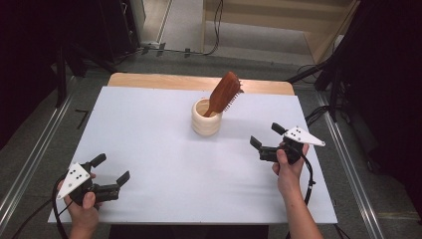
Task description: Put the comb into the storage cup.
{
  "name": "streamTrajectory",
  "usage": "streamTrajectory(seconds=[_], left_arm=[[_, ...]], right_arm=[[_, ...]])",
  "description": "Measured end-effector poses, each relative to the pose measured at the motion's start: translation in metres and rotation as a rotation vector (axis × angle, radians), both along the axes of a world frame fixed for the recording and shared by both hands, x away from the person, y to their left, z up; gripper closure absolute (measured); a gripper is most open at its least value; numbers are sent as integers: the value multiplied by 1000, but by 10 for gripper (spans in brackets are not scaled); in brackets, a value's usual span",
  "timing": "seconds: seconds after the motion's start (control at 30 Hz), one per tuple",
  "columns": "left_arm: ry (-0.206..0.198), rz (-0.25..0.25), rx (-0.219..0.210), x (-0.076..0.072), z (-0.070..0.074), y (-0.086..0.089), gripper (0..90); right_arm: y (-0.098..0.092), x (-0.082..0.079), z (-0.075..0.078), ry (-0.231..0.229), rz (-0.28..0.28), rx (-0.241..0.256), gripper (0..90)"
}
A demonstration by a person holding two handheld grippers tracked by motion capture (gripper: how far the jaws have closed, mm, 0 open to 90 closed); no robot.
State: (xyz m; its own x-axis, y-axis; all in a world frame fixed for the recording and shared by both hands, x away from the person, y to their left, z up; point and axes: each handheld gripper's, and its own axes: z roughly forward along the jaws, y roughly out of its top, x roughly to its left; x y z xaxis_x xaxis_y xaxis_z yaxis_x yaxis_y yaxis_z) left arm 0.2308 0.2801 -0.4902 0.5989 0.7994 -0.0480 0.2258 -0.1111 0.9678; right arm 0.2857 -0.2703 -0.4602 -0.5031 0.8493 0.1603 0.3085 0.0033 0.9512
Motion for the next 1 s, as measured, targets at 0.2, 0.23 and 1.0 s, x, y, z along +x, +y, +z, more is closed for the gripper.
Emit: streamTrajectory(seconds=[0.2,0.23,1.0], left_arm=[[0,2,3,0,0,0,6],[1,2,3,0,0,0,6],[0,6,8,0,0,0,6]], right_arm=[[-11,-9,-3,2,-14,-4,0],[-12,-10,-4,2,-15,-6,0],[-41,-40,-19,21,-53,-37,0]])
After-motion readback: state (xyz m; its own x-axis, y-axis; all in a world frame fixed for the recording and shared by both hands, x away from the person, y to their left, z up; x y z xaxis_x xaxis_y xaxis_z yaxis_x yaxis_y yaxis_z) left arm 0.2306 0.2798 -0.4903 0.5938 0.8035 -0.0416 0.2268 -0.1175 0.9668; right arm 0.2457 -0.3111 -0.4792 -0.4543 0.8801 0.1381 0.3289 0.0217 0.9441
